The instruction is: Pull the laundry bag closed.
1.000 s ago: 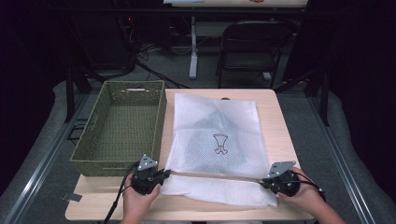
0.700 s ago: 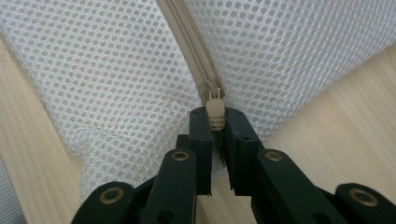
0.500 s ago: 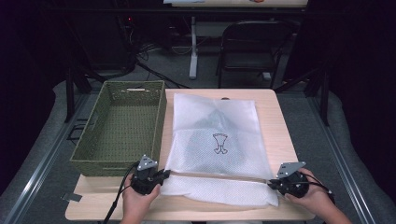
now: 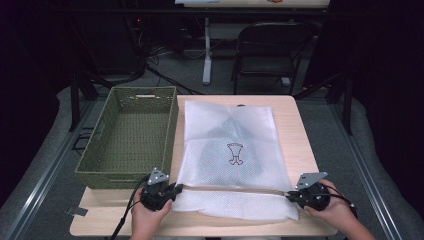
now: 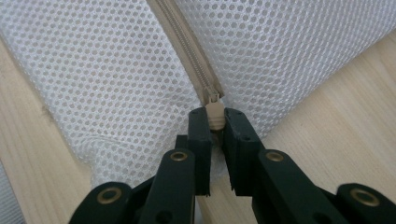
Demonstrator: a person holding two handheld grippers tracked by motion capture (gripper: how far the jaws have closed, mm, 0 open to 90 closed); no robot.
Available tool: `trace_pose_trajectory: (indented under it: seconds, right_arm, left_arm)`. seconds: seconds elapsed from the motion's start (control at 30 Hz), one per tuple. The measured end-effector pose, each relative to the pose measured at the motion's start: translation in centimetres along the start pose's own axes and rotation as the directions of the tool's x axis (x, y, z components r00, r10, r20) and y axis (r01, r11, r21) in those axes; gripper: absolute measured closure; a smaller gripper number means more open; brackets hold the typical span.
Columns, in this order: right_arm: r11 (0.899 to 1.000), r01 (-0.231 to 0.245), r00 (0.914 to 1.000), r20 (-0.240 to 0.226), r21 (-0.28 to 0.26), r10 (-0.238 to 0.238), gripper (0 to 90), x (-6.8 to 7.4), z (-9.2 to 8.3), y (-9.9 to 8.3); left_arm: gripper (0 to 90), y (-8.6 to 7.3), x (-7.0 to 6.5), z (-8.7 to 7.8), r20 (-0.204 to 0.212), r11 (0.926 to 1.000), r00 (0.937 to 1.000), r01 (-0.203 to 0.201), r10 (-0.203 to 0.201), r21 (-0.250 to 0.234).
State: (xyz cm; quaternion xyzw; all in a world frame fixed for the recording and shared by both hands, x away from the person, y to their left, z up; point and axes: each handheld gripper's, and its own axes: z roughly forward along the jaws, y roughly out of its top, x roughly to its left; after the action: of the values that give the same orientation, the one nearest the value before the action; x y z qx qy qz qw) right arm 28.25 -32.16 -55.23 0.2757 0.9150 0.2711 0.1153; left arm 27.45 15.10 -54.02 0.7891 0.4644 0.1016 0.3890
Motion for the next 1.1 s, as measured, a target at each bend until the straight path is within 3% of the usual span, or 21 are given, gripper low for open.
trace_pose_trajectory:
  seconds: [0.4, 0.73, 1.0, 1.1]
  right_arm:
    - [1.0, -0.025, 0.9997, 0.004, -0.016, 0.025, 76.2, 0.1, -0.5, 0.2]
    - [0.998, -0.054, 0.9984, 0.017, -0.04, 0.054, 60.7, 0.0, -0.8, 0.3]
    - [0.995, -0.076, 0.9958, 0.046, -0.061, 0.079, 51.5, 0.2, -1.2, 0.9]
    - [0.992, -0.101, 0.9927, 0.058, -0.078, 0.106, 47.9, 0.3, -1.4, 1.3]
  left_arm:
    - [70.9, -0.4, 0.0, -0.1, -0.008, 0.9996, 1.0, 0.001, -0.001, 0.029]
    - [51.4, -0.6, 0.3, -0.7, -0.033, 0.9991, 0.9993, -0.017, 0.018, 0.038]
    - [49.5, -0.5, 0.5, -2.4, -0.028, 0.998, 0.9977, -0.062, 0.062, 0.006]
    - [49.0, -0.4, 0.7, -3.1, -0.022, 0.9986, 0.9984, -0.053, 0.053, -0.01]
